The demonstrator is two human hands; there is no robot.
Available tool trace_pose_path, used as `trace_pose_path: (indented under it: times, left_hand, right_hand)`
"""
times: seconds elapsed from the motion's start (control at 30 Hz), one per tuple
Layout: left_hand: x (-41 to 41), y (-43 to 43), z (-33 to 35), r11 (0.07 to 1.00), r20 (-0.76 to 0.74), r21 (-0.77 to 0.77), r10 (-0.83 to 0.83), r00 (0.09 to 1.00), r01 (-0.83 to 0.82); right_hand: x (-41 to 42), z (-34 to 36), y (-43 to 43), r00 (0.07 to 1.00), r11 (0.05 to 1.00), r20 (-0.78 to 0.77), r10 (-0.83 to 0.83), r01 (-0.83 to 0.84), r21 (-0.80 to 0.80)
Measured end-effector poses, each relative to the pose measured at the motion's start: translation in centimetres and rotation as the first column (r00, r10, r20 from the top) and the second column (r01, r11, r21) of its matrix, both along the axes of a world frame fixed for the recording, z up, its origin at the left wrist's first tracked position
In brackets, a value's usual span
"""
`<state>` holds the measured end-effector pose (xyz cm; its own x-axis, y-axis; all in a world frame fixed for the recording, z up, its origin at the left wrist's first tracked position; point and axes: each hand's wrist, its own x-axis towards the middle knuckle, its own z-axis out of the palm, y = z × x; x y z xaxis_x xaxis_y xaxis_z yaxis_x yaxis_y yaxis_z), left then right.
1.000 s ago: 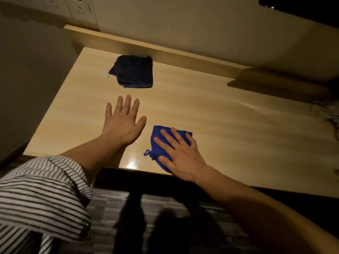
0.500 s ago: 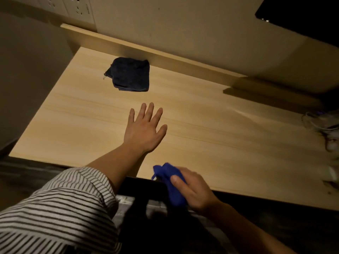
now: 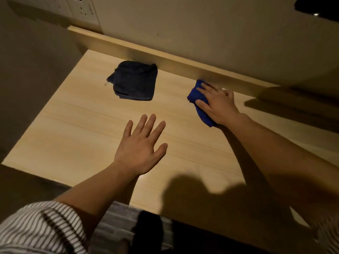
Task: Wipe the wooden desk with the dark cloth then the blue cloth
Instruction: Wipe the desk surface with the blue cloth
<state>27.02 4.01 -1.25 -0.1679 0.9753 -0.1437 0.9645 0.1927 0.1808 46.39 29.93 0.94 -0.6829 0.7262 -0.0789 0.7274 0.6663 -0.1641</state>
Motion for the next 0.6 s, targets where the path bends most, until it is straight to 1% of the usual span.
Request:
trace_pose_path:
  times: [0.07,0.17,0.37,0.6]
  left_hand:
    - [0.0,0.1,-0.1,1.0,-0.011,-0.009,0.004,1.0,-0.004]
    - [0.0,0.1,-0.1,1.0,-0.02,-0.02,0.008,1.0,-0.008]
    - [0.0,0.2,0.0,0.999,-0.026,-0.034,0.011,1.0,-0.012]
    - [0.1,0.3,0.1,0.999,-0.015,-0.043,0.024,1.0,-0.025]
  right_hand:
    - [-0.7,-0.8,0.9,0.998,0.999,0.059,0.038,-0.037,-0.013]
    - [-0.8,-1.2,0.7,0.992,0.998,0.106,0.064,-0.062,-0.022]
    - [0.5,-1.1,-2.1,0.989,0.993,0.09,0.119,-0.119,-0.014]
    - [3.0,-1.4,-9.5,0.975,0.979,0.088,0.206,-0.204,-0.03]
